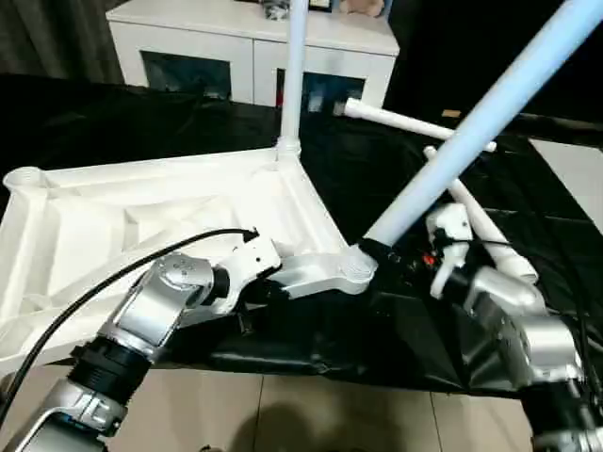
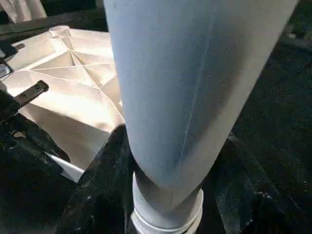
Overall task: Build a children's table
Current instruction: Insert table leg to table base
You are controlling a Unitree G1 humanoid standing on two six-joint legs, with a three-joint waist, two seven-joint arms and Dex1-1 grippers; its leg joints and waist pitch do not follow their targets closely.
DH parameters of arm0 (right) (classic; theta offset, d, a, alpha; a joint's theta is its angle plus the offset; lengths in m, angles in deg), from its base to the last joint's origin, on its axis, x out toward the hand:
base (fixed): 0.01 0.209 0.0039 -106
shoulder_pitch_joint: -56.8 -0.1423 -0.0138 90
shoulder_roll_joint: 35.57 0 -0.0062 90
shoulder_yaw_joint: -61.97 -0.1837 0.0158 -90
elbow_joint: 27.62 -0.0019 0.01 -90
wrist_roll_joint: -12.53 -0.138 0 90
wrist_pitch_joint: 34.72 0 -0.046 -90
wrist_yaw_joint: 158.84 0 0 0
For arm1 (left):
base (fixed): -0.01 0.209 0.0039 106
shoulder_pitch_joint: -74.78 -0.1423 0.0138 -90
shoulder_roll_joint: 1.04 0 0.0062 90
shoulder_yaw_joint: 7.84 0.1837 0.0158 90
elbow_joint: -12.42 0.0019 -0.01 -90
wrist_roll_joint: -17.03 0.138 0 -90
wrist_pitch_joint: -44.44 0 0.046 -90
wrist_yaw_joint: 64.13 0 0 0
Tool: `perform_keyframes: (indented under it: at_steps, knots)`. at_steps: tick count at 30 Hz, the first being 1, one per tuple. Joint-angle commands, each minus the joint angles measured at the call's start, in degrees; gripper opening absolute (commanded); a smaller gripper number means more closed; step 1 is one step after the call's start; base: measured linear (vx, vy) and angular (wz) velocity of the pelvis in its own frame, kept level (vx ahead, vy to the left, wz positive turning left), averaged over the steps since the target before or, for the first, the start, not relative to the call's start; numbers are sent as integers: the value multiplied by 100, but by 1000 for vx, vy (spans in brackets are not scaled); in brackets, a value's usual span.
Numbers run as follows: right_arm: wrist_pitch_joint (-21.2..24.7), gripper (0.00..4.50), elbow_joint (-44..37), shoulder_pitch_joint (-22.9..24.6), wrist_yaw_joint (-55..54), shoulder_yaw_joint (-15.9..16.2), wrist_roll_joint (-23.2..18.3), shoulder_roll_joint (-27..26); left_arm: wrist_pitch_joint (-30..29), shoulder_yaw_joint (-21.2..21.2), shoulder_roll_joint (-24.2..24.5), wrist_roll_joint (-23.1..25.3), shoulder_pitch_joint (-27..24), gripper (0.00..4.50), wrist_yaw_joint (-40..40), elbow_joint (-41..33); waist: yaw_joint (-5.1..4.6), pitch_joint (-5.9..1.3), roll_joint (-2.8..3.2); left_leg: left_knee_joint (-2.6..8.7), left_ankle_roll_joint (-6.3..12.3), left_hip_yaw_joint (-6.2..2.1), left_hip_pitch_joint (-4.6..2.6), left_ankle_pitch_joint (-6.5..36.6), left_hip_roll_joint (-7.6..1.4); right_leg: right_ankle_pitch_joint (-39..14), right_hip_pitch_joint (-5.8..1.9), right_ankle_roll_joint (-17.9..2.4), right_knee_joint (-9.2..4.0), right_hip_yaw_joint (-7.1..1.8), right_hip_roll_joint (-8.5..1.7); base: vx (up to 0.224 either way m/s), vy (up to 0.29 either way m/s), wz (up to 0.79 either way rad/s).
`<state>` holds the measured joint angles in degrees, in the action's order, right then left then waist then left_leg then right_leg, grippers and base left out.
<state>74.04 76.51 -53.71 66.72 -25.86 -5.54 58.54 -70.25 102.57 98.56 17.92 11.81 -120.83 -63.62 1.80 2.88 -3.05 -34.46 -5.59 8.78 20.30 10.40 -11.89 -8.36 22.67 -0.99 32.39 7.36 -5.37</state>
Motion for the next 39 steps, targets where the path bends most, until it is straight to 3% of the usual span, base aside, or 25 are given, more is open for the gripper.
perform_keyframes:
  at_steps: [1, 3, 4, 6, 7, 8, 10, 12, 16, 19, 25, 29, 31, 32, 33, 34, 35, 36, 37, 38, 39]
  knots:
    - [629, 180, 629, 85, 8, 376, 288, 43, 144, -348, -77, -211, 299, 0, 66, -260, -32, -274, 67, 468, 40, -99, -58, 2667, -95, -3910, -211, -27, -651, -84, -355, 0, 0, 0]
    - [779, 180, 683, -80, 77, 412, 246, 62, 165, -326, -60, -183, 314, 0, 77, -255, -52, -267, 81, 486, 28, -130, -72, 2810, -113, -3766, -222, -85, -652, -49, -353, 0, 0, 0]
    - [853, 180, 699, -154, 113, 430, 255, 71, 176, -312, -51, -164, 323, 0, 87, -251, -60, -254, 88, 487, 11, -137, -120, 2961, -128, -3738, -211, -103, -683, -16, -355, 0, 0, 0]
    - [1033, 180, 783, -354, 168, 481, 305, 86, 198, -288, -40, -123, 354, 0, 106, -224, -86, -252, 101, 512, -38, -166, -124, 3106, -158, -3598, -263, -141, -673, 32, -370, 0, 0, 0]
    - [1062, 180, 802, -398, 187, 505, 322, 95, 204, -284, -38, -114, 364, 0, 110, -213, -94, -256, 98, 526, -65, -181, -107, 3149, -164, -3572, -283, -131, -658, 26, -382, 0, 0, 0]
    - [1062, 180, 802, -398, 187, 505, 322, 95, 204, -284, -38, -114, 364, 0, 110, -213, -81, -248, 100, 509, -68, -163, -159, 3169, -149, -3619, -231, -148, -684, 12, -392, 0, 0, 0]
    - [1347, 180, 861, -573, 391, 724, 367, 177, 228, -255, -40, -74, 381, 0, 152, -211, -79, -243, 73, 472, -48, -148, -176, 3073, -113, -3784, -217, -129, -709, 32, -402, 0, 0, 0]
    - [1475, 180, 921, -639, 456, 856, 430, 203, 234, -241, -42, -60, 398, 0, 165, -205, -74, -242, 85, 484, -53, -153, -154, 3020, -124, -3777, -232, -103, -702, 23, -401, 0, 0, 0]
    - [1474, 180, 975, -756, 573, 894, 392, 122, 246, -219, -46, -41, 426, 0, 184, -207, -57, -245, 100, 492, -63, -150, -177, 3057, -137, -3662, -207, -168, -685, 6, -399, 0, 0, 0]
    - [1397, 180, 1004, -830, 927, 1247, 591, 255, 267, -196, -38, -20, 454, 0, 175, -196, -56, -247, 110, 506, -73, -157, -173, 3138, -145, -3582, -213, -185, -670, -4, -390, 0, 0, 0]
    - [1434, 180, 1417, -913, 833, 1221, 676, 185, 260, -178, -66, 0, 479, 0, 165, -178, -55, -243, 100, 495, -50, -150, -181, 3093, -135, -3677, -201, -183, -689, 1, -404, 0, 0, 0]
    - [1213, 180, 1790, -937, 701, 1190, 819, 100, 247, -152, -78, 13, 460, 0, 145, -169, -127, -191, 126, 494, -100, -186, -248, 3562, -143, -3972, -177, -15, -785, 137, -366, 0, 0, 0]
    - [1166, 180, 1890, -948, 643, 1149, 833, 51, 240, -136, -75, 9, 446, 0, 121, -179, -176, -142, 195, 573, -137, -240, -296, 4098, -213, -3953, -228, 69, -813, 280, -298, 0, 0, 0]
    - [1074, 180, 2027, -970, 552, 1110, 875, -3, 242, -124, -69, 12, 422, 0, 109, -199, -212, -140, 237, 841, -205, -312, -110, 4696, -397, -3115, -498, -81, -376, 244, -215, -59, -12, 3]
    - [978, 180, 2161, -997, 431, 1050, 903, -60, 260, -110, -61, 21, 403, 0, 99, -209, 82, -127, 314, 1236, -288, -175, 250, 5309, -540, -1529, -706, -381, 597, -8, -91, -59, -12, 3]
    - [901, 180, 2265, -1021, 301, 995, 929, -104, 296, -90, -46, 45, 385, 0, 98, -218, 77, -94, 151, 1227, -115, 11, -83, 5126, -412, -1758, -369, -393, 586, -266, -68, -19, -59, 17]
    - [820, 180, 2367, -1051, 179, 956, 964, -139, 342, -70, -30, 84, 370, 0, 110, -217, 90, -158, -102, 778, -154, -62, -286, 4480, -206, -3285, -152, -212, 81, -475, -272, 59, -121, 13]
    - [742, 180, 2477, -1086, -6, 878, 983, -188, 402, -50, -14, 138, 358, 0, 135, -205, 202, -140, -149, -139, -37, -43, -400, 2072, 80, -6351, 188, 196, -746, -578, -818, 59, -121, 13]
    - [710, 180, 2568, -1115, -206, 767, 966, -246, 433, -45, -9, 173, 344, 0, 163, -197, 198, -181, -155, -24, -24, -108, -171, 1623, 26, -6258, -66, 199, -645, -569, -863, 22, -108, -22]
    - [678, 180, 2621, -1115, -404, 661, 949, -297, 449, -53, -13, 189, 326, 0, 194, -206, 224, -235, -61, 385, -226, -165, 135, 1521, -54, -5311, -320, 171, -413, -337, -574, 35, -21, -40]
    - [653, 180, 2646, -1106, -491, 618, 952, -317, 453, -64, -20, 187, 316, 0, 211, -216, 220, -283, -27, 458, -290, -186, 95, 1628, -103, -4622, -301, 69, -394, -327, -501, 35, -21, -40]
